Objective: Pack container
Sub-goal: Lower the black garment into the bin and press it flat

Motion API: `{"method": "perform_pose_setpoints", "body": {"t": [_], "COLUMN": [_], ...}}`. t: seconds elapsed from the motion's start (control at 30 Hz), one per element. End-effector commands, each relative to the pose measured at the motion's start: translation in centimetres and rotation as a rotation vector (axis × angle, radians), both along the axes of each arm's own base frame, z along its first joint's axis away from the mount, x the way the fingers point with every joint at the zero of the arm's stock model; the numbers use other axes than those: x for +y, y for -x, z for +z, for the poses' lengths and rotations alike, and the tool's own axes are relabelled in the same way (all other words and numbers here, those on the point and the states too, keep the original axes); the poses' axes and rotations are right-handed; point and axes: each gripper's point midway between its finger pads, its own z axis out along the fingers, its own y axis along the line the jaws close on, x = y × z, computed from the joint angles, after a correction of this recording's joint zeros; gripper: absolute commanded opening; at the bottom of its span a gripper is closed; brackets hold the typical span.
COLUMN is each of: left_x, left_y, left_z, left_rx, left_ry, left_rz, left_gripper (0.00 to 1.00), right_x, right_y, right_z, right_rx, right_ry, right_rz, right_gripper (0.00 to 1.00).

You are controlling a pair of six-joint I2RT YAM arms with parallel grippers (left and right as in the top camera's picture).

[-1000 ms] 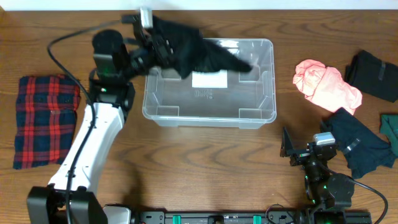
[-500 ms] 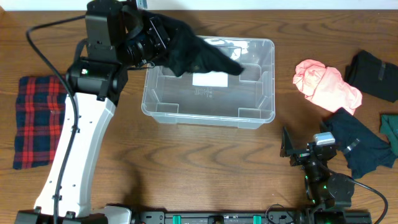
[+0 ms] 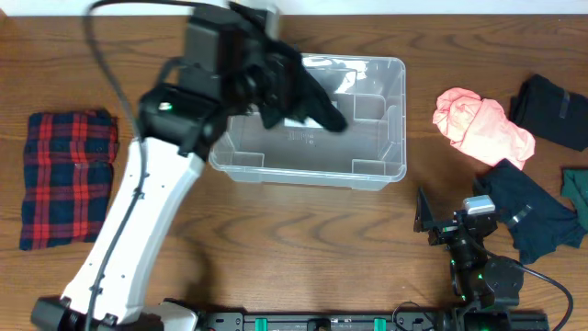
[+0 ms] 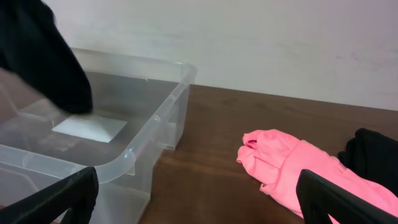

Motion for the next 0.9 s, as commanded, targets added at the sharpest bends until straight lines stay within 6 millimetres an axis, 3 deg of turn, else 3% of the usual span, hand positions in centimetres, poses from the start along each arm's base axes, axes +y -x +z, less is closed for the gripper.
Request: {"method": "perform_pose_setpoints", "body": {"t": [0.0,0.3,0.67,0.87], "left_x": [-2.3,-6.2,-7.5,-8.8], "left_y": [1.1,4.4,2.7,2.5], "left_z": [2.5,1.1,-3.7,-5.9], "left_rx": [-0.182,-0.266,-0.285,-0.268], "left_ry": [-0.101,-0.212,-0.345,-0.333], "left_rz": [-0.169,-0.435,-0.589,-0.672], "left_gripper": [0.06,0.06,0.06,0.06], "right_x": [0.2,0.2,0.2,0.1], "right_y": [0.0,0.0,0.0,0.0], "right_z": [-0.1,-0.1,-0.1,-0.1], "right_rx": [0.0,0.0,0.0,0.0], "right_ry": [0.005,0.005,0.005,0.005], "right_rz": [0.006,0.006,0.006,0.006], "right_gripper": [0.99,0.99,0.99,0.99]}}
